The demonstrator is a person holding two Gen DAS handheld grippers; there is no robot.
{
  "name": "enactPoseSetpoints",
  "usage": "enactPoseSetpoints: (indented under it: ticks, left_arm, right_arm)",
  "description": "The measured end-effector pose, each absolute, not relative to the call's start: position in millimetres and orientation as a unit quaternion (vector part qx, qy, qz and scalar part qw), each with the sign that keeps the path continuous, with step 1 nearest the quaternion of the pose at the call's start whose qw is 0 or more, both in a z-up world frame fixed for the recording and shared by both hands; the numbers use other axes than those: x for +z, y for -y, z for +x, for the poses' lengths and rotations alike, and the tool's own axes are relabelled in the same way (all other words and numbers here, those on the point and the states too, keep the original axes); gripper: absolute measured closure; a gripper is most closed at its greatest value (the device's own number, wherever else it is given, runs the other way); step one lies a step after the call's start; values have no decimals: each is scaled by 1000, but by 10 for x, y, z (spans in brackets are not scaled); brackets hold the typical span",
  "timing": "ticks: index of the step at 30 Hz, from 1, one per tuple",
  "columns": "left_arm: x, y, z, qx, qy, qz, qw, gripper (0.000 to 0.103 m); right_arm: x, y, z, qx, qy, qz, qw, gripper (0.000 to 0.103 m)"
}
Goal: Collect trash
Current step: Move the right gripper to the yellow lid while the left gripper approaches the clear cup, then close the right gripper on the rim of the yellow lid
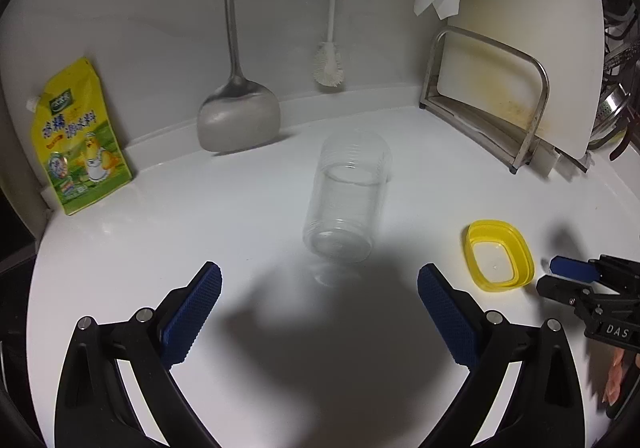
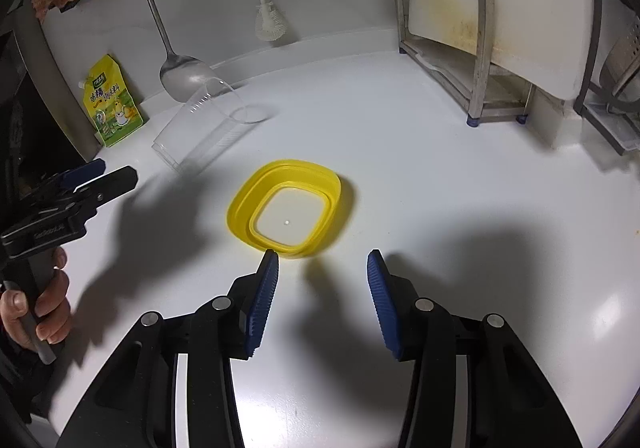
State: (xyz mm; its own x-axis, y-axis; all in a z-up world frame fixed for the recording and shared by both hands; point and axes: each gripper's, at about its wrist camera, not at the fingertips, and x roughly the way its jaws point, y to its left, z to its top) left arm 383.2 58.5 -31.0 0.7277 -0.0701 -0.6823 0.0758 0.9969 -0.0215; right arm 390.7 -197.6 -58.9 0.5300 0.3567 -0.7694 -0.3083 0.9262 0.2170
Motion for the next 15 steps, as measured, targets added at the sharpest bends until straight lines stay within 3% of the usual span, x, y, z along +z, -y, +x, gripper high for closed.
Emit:
enactPoseSetpoints:
  ticks: [3,6,15]
  left_arm:
    - [-333,-537,3874,-38,-369,11,928,6]
    - [-309,-530,3862,-38,-362,18,931,6]
    - [-208,-695,3714,-36,-343,12,939,6]
  right_arm:
    - [-576,2007,3896,195,-442,47,874,52]
    - [-522,1952,3864,198,-432,63,878,33]
    - [-444,1520,3832,153,-423,51,892,25]
